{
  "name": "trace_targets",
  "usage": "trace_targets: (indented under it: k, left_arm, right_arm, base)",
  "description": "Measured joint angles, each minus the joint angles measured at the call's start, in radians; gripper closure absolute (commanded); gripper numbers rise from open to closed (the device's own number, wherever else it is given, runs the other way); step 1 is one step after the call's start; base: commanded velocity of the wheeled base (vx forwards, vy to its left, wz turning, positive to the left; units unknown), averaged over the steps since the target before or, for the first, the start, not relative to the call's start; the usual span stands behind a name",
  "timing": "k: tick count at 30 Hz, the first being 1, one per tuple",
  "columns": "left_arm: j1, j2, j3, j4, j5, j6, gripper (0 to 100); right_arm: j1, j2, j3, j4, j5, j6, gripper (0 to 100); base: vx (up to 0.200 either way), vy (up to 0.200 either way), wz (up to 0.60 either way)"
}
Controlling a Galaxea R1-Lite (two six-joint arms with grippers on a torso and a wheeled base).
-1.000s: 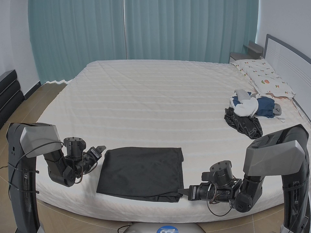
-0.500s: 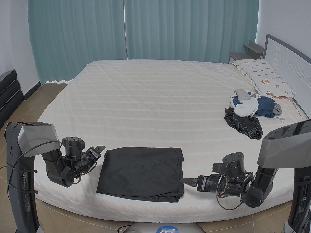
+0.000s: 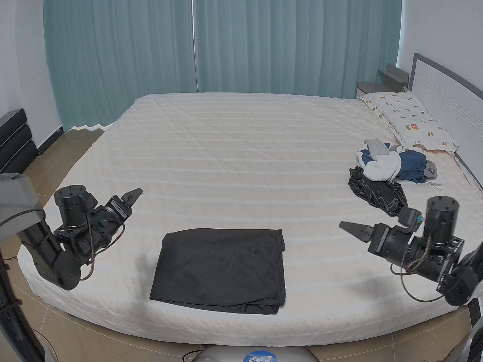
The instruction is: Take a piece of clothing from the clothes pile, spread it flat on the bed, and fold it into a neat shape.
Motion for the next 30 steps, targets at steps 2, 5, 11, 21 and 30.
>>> trace_targets:
  k: [2,5,11,21,30]
  left_arm:
    - [-0.001,-0.079,0.04,-0.004,0.0,0.02,0]
    - [-0.003,-0.208,0.103,-0.005,0.0,0.054,0]
    - [-0.007,-0.462,0.226,0.04,0.0,0.166,0]
    - [-0.009,-0.916,0.342,0.361,0.004,0.316,0]
    - [-0.012,-1.365,0.351,0.921,-0.001,0.447,0]
  right_arm:
    - [-0.012,-0.086,0.015,0.043,-0.004,-0.003,0]
    - [-0.024,-0.224,0.032,0.132,-0.011,-0.023,0]
    - [-0.039,-0.511,0.049,0.38,-0.02,-0.106,0]
    - [-0.095,-0.967,0.058,0.753,-0.042,-0.288,0]
    - [-0.184,-1.245,0.086,0.971,-0.051,-0.396,0]
  base:
    - [0.0,0.0,0.0]
    - [0.0,0.0,0.0]
    - [0.0,0.0,0.0]
    - [0.0,0.0,0.0]
    - [0.0,0.0,0.0]
